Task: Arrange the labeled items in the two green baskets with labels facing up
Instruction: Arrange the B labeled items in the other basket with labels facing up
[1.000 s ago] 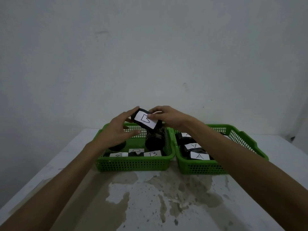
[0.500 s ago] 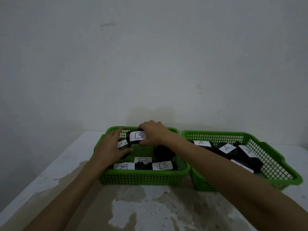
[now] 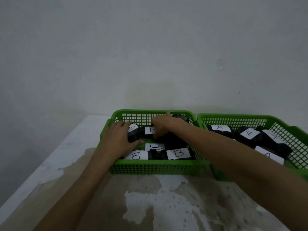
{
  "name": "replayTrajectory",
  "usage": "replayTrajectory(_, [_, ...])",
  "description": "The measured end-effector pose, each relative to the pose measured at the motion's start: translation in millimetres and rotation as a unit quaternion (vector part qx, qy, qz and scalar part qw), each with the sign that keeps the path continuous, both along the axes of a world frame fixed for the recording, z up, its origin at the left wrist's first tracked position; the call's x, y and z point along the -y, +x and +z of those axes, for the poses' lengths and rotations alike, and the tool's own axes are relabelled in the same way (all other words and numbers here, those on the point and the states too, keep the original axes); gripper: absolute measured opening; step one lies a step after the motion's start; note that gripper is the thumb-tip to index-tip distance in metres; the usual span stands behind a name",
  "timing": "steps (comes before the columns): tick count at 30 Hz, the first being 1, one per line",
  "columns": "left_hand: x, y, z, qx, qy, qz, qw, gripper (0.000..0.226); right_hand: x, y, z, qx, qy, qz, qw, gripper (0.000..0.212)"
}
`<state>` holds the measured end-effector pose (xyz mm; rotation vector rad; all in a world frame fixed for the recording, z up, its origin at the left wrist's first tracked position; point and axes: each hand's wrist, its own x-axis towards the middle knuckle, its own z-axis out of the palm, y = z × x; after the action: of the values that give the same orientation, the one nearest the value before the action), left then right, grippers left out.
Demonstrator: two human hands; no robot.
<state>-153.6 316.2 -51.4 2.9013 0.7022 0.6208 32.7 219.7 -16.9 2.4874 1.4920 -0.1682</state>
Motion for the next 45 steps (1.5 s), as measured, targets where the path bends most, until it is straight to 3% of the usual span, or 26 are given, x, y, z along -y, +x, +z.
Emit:
replayTrajectory(6, [2,-1,2,0.000,0.005,0.003,1.000,0.091,17,5,18,-0.010,0.059,0.012,0.998,0.075])
replayTrajectory(13, [17,1,15,-0.021,0.002,0.007,1.000,0.092,77,23,75,0.014,0.160,-0.003,0.987,0.055])
replayTrajectory(17, [56,27,21,-0.020,-0.145,-0.037,0.989,0.111,115,24,75,0.023,0.170,-0.013,0.985,0.046])
replayTrajectory(22, [109,78,24,-0.003,-0.257,-0.058,0.965,0.078,162,7,47,0.120,0.167,-0.047,0.978,0.036])
replayTrajectory(25, [129,101,28,0.013,-0.289,-0.036,0.957,0.057,182,1,33,0.130,0.203,-0.057,0.969,0.033])
replayTrajectory(27, [130,113,27,0.014,-0.314,-0.001,0.949,0.063,192,1,30,0.120,0.232,-0.064,0.963,0.034])
replayTrajectory(31, [130,122,25,-0.008,-0.390,0.038,0.920,0.098,210,8,30,0.163,0.247,-0.058,0.953,0.032])
replayTrajectory(39, [144,110,47,0.052,-0.499,0.045,0.864,0.060,245,8,43,0.126,0.281,-0.066,0.949,0.033])
replayTrajectory(42, [150,96,66,0.087,-0.493,0.036,0.865,0.074,250,6,50,0.089,0.306,-0.075,0.945,0.038])
replayTrajectory(45, [160,74,76,0.108,-0.446,0.017,0.888,0.114,249,-3,62,-0.010,0.342,-0.097,0.935,0.053])
